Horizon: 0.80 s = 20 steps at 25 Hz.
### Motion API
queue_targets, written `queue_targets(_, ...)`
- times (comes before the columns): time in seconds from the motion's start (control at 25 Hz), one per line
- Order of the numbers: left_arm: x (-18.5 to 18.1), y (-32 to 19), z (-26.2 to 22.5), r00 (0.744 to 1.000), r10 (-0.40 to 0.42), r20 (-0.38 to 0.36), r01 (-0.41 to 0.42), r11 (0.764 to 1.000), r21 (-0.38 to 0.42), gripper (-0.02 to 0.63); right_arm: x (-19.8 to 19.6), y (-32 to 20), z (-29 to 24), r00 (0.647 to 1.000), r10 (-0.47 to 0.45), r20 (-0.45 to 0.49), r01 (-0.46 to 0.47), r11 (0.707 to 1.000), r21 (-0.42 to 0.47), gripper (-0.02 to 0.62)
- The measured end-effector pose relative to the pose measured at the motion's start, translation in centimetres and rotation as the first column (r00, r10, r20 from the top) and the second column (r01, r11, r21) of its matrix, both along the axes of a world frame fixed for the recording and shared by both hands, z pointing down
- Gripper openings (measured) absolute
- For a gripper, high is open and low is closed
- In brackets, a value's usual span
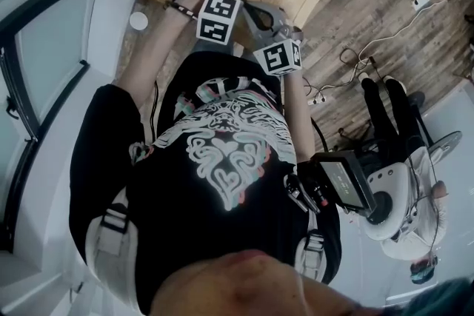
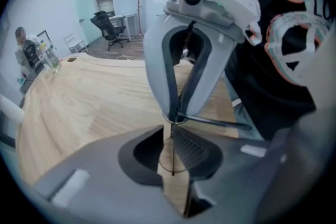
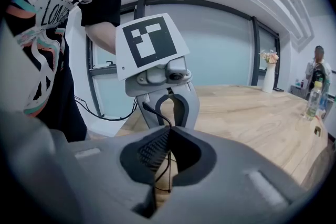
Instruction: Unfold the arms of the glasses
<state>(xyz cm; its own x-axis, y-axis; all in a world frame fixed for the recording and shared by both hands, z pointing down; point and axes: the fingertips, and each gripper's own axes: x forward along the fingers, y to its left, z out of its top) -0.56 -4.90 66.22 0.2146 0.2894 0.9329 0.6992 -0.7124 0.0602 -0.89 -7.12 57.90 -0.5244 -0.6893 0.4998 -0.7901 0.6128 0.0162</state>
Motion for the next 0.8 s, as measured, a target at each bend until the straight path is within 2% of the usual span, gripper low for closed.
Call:
queue_targets(0.28,-0.9,-0.2,0.0,0.999,-0.004,0.038,0.005,1.0,-0.029,0.029,0.2,0.0,0.1,1.0,0.003,-0.001,-0.003,1.0,-0.002,-0.002)
queue_targets(0.8,-0.3,0.8,0.5,0.999,0.026,0.043,-0.025,0.999,-0.029,0.029,0.0,0.2,0.1,1.0,0.005,0.004,-0.005,1.0,0.0,-0.002)
